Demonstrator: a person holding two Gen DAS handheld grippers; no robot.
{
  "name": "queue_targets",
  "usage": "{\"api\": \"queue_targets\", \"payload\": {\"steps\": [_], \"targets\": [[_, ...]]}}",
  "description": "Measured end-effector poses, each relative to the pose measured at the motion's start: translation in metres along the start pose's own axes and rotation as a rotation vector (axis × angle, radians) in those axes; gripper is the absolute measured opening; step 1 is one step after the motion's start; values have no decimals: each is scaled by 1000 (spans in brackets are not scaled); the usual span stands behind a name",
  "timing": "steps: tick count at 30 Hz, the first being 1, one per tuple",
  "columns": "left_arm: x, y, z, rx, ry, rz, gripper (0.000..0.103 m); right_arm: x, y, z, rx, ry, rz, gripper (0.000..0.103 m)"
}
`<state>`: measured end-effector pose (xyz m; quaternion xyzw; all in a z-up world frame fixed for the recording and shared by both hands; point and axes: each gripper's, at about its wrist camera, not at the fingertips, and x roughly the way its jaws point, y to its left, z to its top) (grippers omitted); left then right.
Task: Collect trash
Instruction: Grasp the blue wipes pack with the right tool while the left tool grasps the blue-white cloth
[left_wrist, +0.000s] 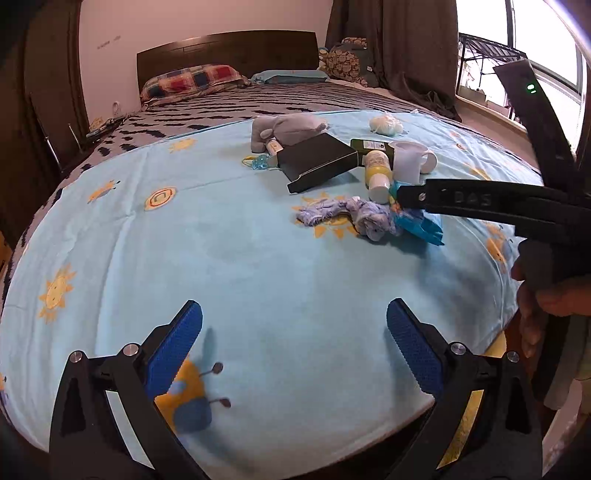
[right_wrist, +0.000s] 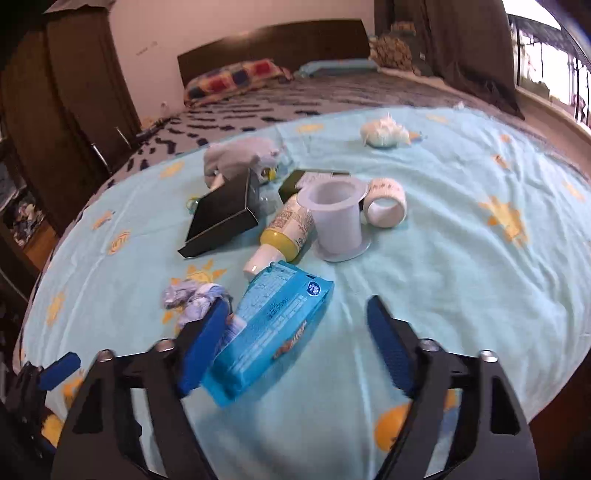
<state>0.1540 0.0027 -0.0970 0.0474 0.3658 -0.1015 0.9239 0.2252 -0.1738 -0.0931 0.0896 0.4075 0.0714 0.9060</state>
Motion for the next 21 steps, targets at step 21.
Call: {"api": "queue_targets", "payload": {"steps": [21], "targets": [[46, -37, 57, 20, -3, -123, 84, -20, -38, 4, 1, -57, -28, 39]]}}
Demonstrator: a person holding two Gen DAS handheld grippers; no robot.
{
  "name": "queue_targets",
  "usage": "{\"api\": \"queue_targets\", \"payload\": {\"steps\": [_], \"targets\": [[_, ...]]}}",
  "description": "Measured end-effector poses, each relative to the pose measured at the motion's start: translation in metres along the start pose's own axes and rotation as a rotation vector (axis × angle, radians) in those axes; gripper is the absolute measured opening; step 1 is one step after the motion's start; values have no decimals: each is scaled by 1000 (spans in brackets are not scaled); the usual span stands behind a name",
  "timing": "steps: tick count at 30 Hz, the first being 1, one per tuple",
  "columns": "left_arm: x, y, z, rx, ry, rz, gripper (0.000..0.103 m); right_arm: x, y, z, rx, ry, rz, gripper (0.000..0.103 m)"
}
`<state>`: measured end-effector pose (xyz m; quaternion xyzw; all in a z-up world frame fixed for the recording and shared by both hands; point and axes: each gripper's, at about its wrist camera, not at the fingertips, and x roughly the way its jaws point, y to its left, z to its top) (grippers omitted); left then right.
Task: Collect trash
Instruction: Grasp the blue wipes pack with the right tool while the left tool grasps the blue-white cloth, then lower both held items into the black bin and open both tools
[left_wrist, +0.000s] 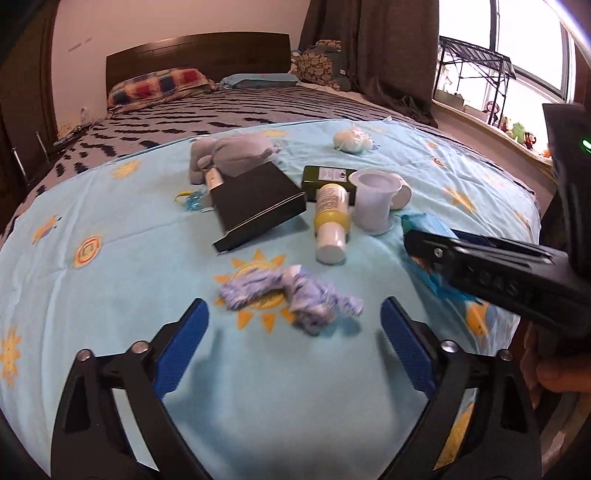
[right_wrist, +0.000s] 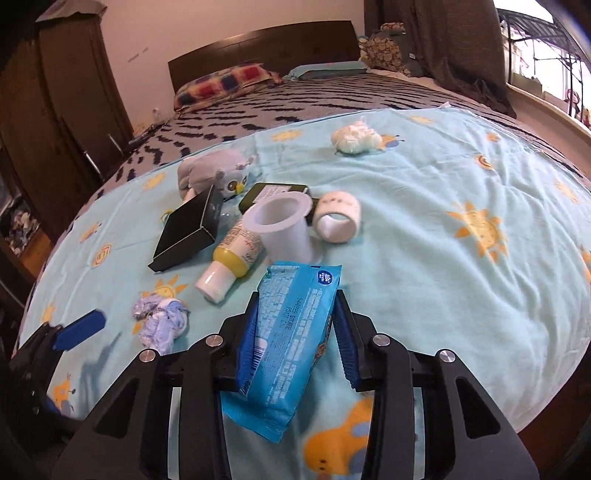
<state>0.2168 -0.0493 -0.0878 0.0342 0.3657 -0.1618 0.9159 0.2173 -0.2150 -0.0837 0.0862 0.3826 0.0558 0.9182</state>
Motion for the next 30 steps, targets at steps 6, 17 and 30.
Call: {"api": "queue_targets", "payload": {"steps": [6, 17, 30], "targets": [[29, -6, 6, 18, 69, 10, 40, -17, -6, -12, -21, -27, 13, 39], [-6, -3, -17, 51, 42, -7, 23, -42, -10, -49, -33, -65, 97, 39], [-91, -7, -92, 42, 8, -82, 24, -104, 3, -113, -108, -63, 163, 39]]}}
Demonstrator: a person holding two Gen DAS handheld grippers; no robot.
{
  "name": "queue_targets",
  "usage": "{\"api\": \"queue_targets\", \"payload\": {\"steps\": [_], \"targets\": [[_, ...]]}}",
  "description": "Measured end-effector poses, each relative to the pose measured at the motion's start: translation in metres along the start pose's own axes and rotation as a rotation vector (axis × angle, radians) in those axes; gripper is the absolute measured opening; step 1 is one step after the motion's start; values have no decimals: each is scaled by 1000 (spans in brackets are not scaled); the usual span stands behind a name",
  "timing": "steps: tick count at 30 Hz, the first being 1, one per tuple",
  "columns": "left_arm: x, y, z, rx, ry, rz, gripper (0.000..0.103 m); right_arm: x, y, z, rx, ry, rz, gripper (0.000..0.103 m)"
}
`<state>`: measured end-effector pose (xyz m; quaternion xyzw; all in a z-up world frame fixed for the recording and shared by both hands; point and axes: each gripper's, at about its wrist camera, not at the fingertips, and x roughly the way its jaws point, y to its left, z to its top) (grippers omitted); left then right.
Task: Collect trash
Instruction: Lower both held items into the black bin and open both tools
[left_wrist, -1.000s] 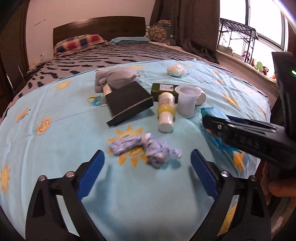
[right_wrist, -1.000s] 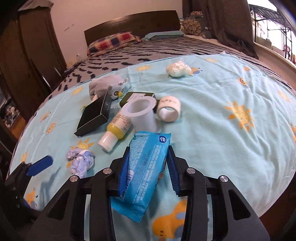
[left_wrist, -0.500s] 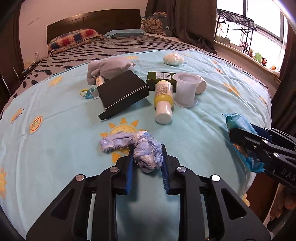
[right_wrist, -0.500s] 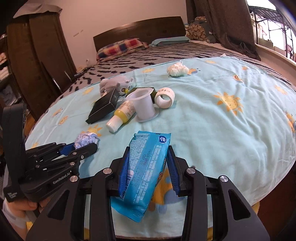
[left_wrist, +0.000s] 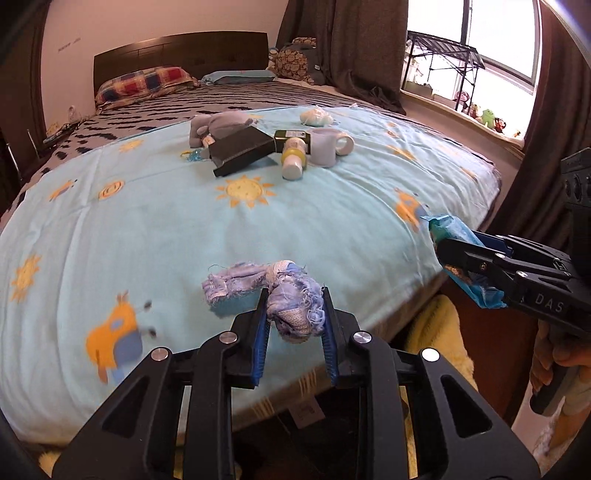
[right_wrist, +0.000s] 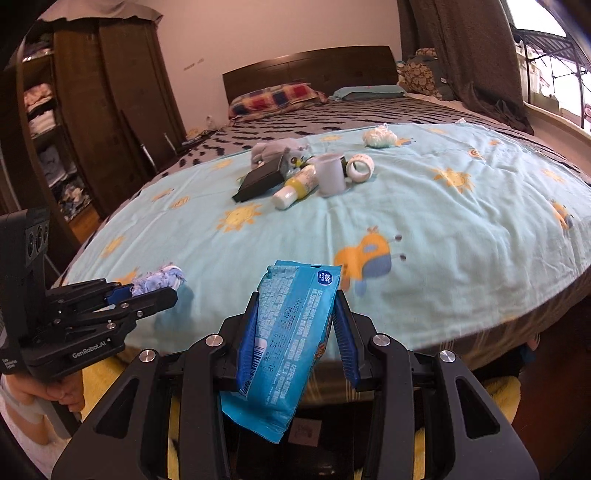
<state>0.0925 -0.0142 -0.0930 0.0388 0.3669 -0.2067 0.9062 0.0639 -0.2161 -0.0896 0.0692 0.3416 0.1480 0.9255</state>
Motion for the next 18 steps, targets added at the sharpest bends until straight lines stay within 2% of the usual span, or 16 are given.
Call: {"api": "queue_targets", "payload": {"steps": [8, 11, 18], "targets": [[-12, -12, -47, -19, 53, -48, 24, -3, -1, -45, 23, 91, -20, 39], [-5, -17, -63, -32, 101, -87, 24, 0, -2, -60, 46, 124, -7, 39], [24, -26, -96, -45, 221, -127, 24, 21, -7, -83, 79, 214, -1, 39]]}}
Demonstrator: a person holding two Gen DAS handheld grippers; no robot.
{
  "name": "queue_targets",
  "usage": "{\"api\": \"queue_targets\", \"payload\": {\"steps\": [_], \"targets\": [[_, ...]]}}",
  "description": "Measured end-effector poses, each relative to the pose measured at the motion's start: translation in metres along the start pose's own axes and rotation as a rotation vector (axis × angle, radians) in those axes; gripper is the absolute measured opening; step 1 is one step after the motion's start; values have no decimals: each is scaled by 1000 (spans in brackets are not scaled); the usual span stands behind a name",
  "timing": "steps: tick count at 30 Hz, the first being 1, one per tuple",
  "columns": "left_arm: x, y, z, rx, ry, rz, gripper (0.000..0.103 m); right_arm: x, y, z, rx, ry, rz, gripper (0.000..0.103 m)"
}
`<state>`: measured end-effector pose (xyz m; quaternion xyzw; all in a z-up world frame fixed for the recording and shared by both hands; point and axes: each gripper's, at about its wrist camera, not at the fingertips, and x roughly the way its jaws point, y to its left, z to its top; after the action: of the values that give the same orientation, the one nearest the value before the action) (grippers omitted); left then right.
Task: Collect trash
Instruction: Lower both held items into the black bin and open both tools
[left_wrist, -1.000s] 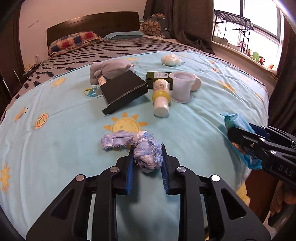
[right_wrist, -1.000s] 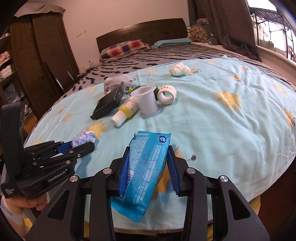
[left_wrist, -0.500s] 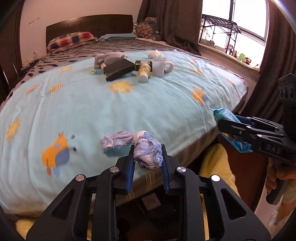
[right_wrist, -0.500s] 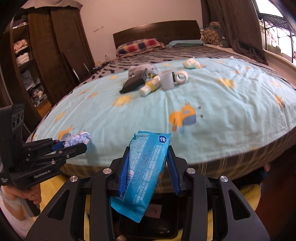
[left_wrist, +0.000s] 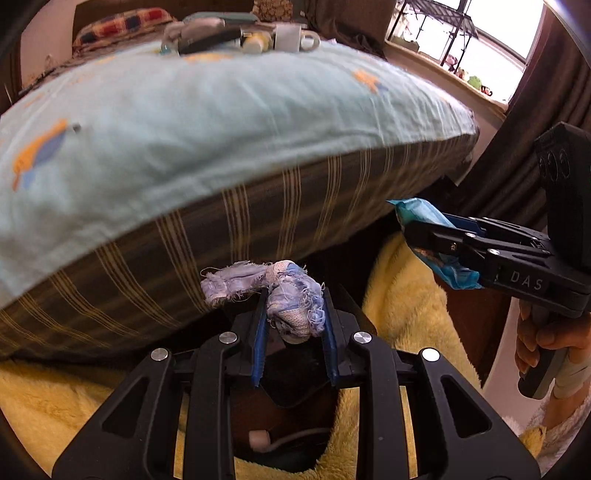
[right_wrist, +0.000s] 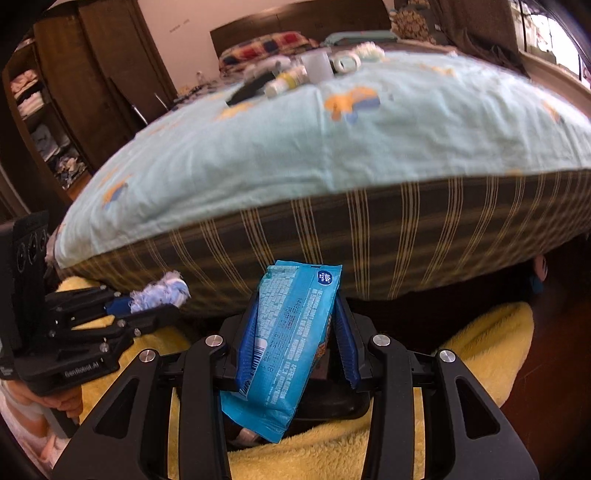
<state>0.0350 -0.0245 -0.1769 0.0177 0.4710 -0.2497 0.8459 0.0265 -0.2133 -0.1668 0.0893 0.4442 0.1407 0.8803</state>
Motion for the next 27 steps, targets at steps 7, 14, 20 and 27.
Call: {"api": "queue_targets", "payload": {"steps": [7, 14, 20, 27], "targets": [[40, -2, -8, 4, 101, -10, 24, 38, -2, -14, 22, 116, -13, 39], [77, 8, -7, -36, 186, -19, 24, 69, -4, -21, 38, 202, -39, 40], [97, 13, -9, -63, 224, -31, 26, 82, -1, -29, 51, 234, -40, 41], [95, 12, -8, -63, 204, -16, 43, 83, -2, -28, 51, 239, -66, 48]]}}
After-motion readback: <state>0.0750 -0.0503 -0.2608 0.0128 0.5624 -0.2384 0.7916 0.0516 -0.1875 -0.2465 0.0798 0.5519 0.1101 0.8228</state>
